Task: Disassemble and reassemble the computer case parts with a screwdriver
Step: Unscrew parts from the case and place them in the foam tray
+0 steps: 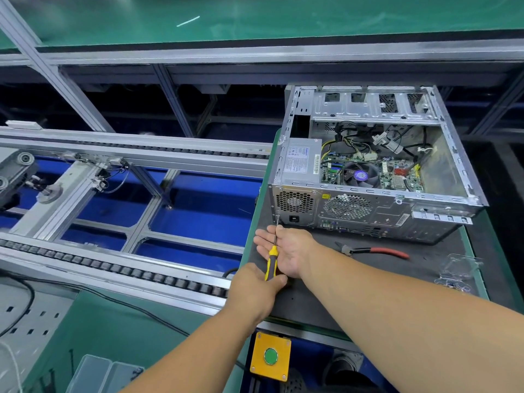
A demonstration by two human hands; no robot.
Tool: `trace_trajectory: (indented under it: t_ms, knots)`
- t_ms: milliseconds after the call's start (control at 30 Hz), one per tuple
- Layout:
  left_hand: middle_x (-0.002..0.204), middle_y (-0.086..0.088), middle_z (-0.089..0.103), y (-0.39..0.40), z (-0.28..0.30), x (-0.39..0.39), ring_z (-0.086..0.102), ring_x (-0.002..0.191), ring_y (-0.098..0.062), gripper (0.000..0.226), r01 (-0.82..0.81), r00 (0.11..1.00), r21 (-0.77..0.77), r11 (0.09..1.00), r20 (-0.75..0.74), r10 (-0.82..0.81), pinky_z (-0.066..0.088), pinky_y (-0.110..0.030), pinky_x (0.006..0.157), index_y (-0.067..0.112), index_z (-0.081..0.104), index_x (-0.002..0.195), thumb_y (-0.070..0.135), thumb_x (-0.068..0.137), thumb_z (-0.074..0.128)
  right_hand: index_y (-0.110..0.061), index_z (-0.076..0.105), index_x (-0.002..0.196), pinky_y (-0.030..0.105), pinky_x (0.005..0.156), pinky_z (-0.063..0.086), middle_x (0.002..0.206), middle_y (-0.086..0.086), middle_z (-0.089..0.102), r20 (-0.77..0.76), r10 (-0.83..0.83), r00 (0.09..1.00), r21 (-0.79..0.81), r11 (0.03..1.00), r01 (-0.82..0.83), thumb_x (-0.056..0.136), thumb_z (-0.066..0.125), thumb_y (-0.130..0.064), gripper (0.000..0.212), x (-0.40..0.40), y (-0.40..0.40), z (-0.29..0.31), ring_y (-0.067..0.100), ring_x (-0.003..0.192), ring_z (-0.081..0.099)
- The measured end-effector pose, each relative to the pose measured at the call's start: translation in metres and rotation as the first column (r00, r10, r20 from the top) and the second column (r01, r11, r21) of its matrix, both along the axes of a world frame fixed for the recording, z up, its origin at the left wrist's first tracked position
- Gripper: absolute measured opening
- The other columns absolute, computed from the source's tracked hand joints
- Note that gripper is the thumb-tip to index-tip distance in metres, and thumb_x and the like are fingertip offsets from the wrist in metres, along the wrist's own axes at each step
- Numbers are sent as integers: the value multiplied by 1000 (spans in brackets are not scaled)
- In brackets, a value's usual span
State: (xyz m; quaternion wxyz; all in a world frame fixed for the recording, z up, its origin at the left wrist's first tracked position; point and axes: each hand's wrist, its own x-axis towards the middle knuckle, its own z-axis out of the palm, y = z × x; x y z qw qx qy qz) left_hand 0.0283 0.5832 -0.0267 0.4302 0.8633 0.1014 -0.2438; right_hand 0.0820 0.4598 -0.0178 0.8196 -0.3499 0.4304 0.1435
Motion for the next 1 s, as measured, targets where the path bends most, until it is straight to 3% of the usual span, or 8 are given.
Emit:
trace_trajectory:
  t_ms: [100, 167, 233, 300, 533, 700, 867, 1000]
  knots:
    - [75, -4, 56, 5, 6, 1, 50, 67, -17, 45, 43, 994, -73, 996, -92, -50, 42, -32, 63, 17, 55, 83, 55, 81, 78, -4, 63, 115, 36, 69, 61, 94, 15, 80, 7, 4, 1000, 0, 1000, -4, 113, 38, -24, 32, 1, 0, -2, 26, 82, 78]
    - [65, -2, 45, 11, 12, 7, 39, 56, -16, 46, -14, 978, -164, 986, -208, -21, 34, -27, 51, 21, 53, 83, 63, 83, 70, -6, 62, 109, 34, 64, 60, 92, 13, 79, 14, 27, 1000, -14, 1000, -27, 113, 38, -27, 32, 2, -1, -3, 24, 77, 77]
    - [56, 0, 34, 12, 13, 13, 26, 46, -15, 24, -275, 923, -294, 915, -347, 165, 23, -23, 43, 18, 53, 86, 42, 89, 57, -9, 62, 108, 29, 57, 57, 92, 11, 78, 6, 89, 996, -84, 993, -88, 113, 38, -30, 33, 0, -4, -4, 22, 71, 75]
    - [54, -1, 42, 11, 12, 19, 33, 44, -15, 15, -419, 884, -348, 839, -369, 288, 27, -25, 44, 10, 57, 92, 10, 91, 42, -9, 64, 110, 25, 51, 54, 89, 11, 77, -16, 165, 986, -193, 967, -165, 111, 40, -32, 32, -6, -12, -7, 20, 62, 73]
    - [83, -19, 58, -13, 26, 41, 60, 61, -23, 40, -458, 887, -525, 717, -327, 328, 55, -26, 53, -4, 56, 100, -26, 89, 24, -6, 68, 103, 23, 42, 47, 68, 10, 66, -5, 335, 942, -461, 835, -299, 107, 48, -22, 26, -43, -57, -15, 17, 49, 63]
    - [101, -22, 72, -36, 22, 48, 74, 73, -25, 20, -365, 925, -543, 757, -301, 230, 61, -29, 66, 0, 58, 108, -13, 99, 45, 2, 68, 94, 23, 41, 40, 64, 11, 64, 63, 356, 932, -447, 845, -293, 103, 51, -12, 23, -63, -70, -14, 17, 47, 56]
    - [87, -11, 79, -52, 8, 52, 77, 77, -22, 5, -225, 973, -423, 878, -138, 183, 56, -27, 60, 7, 61, 105, 8, 99, 63, 6, 67, 99, 26, 45, 45, 68, 13, 64, 153, 325, 933, -424, 875, -235, 102, 48, -4, 22, -81, -74, -15, 19, 52, 58]
    - [76, -4, 77, -64, 7, 53, 68, 61, -13, 18, -73, 997, -330, 941, -51, 59, 47, -26, 51, 11, 71, 86, 26, 95, 72, 6, 65, 103, 27, 50, 51, 71, 14, 65, 199, 327, 924, -427, 877, -219, 108, 46, -7, 23, -89, -78, -16, 20, 55, 61]
